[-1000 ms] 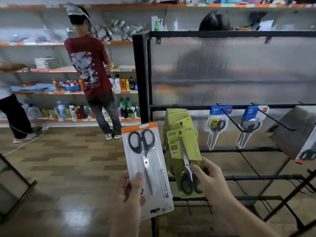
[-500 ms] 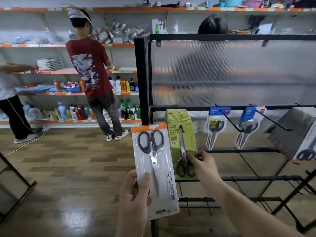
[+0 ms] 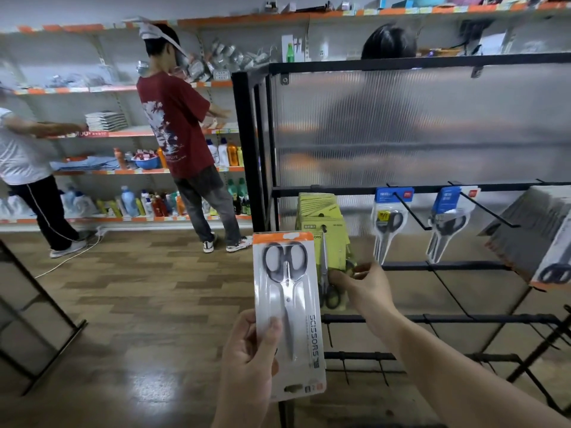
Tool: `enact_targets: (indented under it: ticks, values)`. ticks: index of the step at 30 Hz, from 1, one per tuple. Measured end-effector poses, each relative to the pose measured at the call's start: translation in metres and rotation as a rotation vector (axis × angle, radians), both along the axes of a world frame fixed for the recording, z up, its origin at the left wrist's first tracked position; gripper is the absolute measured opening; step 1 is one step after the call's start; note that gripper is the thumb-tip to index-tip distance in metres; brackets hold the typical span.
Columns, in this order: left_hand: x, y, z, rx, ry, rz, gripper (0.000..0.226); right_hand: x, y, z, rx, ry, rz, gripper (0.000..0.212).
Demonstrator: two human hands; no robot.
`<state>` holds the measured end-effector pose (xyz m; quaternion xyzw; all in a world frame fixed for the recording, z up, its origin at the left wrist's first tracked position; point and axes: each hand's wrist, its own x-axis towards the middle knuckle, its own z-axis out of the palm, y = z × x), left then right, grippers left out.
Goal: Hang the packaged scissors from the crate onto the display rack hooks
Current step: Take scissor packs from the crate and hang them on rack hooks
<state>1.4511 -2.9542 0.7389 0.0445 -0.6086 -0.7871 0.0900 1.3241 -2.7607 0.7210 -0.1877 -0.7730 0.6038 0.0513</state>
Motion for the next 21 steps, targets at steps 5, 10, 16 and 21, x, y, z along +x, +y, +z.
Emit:
enact_targets:
  ticks: [5,10,16,21]
  values:
    - [0.003,0.041,0.008,-0.013,0.049,-0.039,0.009,0.03,0.045,0.017,0.181,0.053,0.144,0.025]
    - [0.005,0.12,0.013,-0.053,0.009,-0.04,0.009,0.079,0.138,0.037,0.739,0.028,0.302,0.051]
    - [0.011,0.239,0.013,-0.065,-0.098,-0.121,0.009,0.15,0.261,0.057,0.921,0.004,0.293,0.058]
    - [0.025,0.332,0.015,-0.131,-0.112,-0.244,0.01,0.191,0.343,0.051,0.862,0.02,0.268,0.056]
